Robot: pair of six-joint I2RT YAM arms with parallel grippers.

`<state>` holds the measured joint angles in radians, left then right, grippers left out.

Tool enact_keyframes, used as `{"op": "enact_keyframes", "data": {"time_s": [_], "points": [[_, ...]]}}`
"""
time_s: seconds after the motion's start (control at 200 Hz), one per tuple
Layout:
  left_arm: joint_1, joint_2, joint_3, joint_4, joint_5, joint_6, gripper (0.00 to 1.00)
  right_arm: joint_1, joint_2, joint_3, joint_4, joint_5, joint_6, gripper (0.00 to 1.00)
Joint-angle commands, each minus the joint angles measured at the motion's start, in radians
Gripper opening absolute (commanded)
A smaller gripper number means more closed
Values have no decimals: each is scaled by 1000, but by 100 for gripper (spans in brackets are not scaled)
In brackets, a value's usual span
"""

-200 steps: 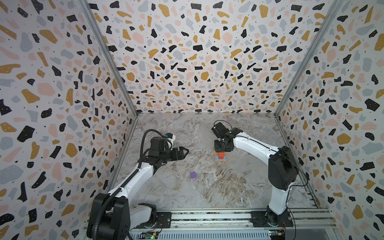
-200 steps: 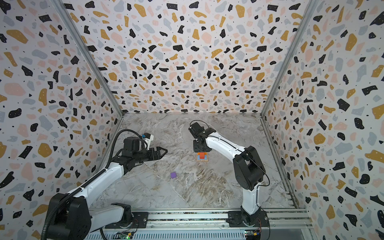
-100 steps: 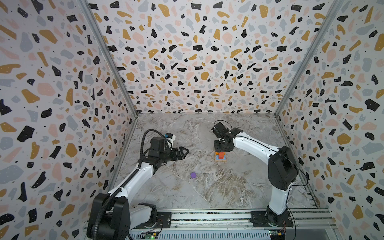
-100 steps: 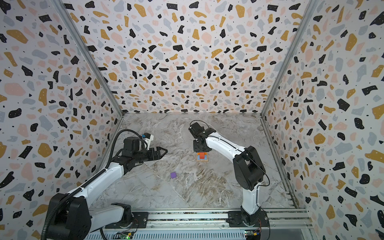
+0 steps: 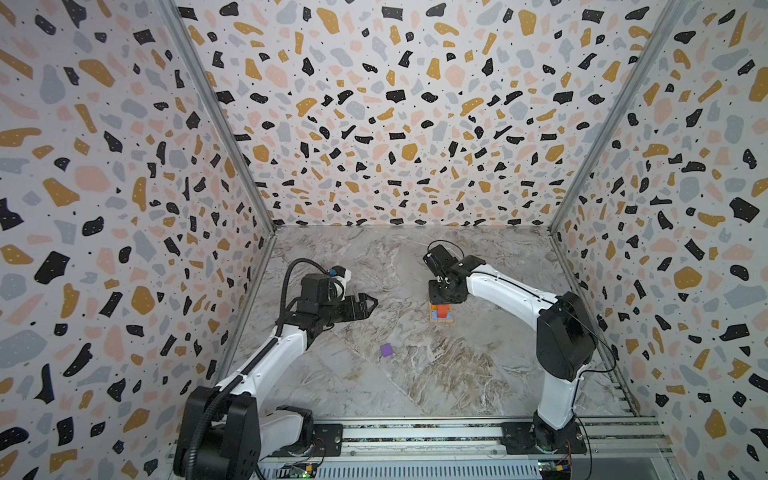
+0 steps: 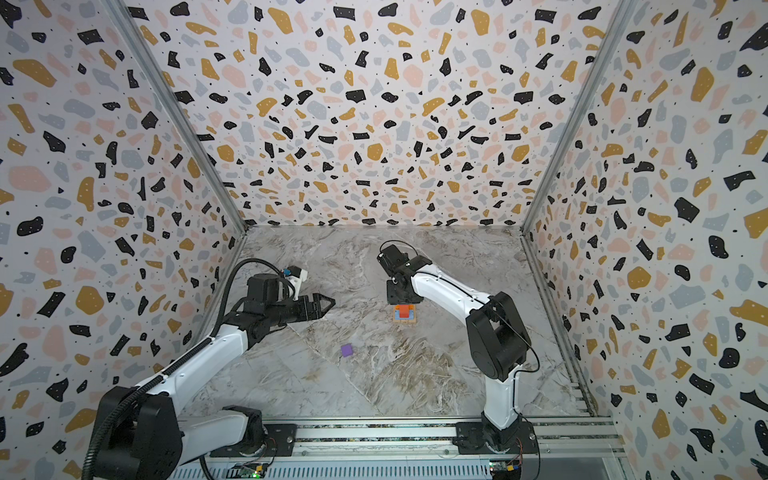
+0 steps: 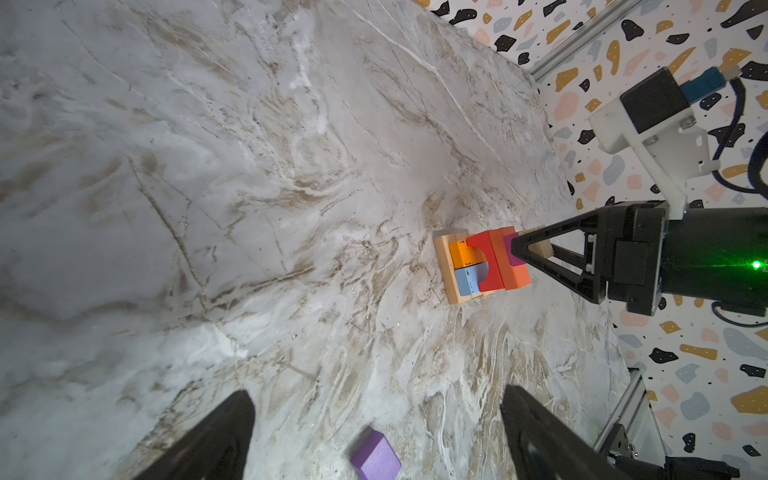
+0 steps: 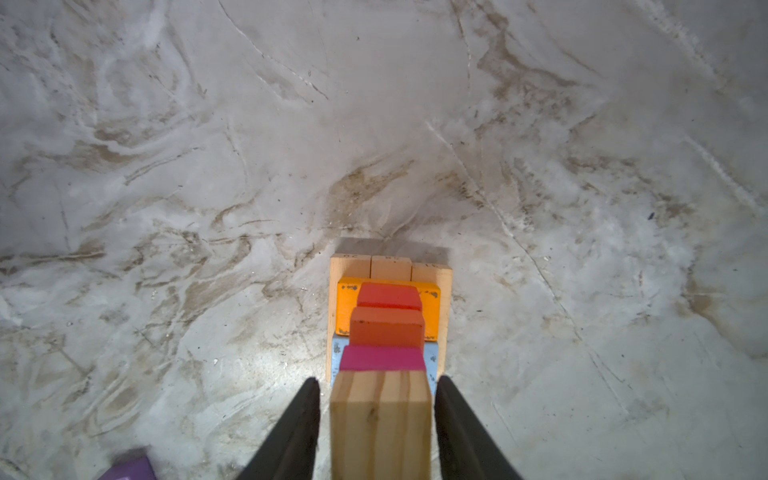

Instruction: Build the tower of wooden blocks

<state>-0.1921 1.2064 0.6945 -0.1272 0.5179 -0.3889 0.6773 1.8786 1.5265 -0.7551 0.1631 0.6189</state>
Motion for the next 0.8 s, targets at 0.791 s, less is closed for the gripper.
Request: {"op": "enact_keyframes", "data": {"time_s": [0.791], "points": [[2,16,25,5,-13,15,94,111,-311,-62,-28,-3,-130,58]]}}
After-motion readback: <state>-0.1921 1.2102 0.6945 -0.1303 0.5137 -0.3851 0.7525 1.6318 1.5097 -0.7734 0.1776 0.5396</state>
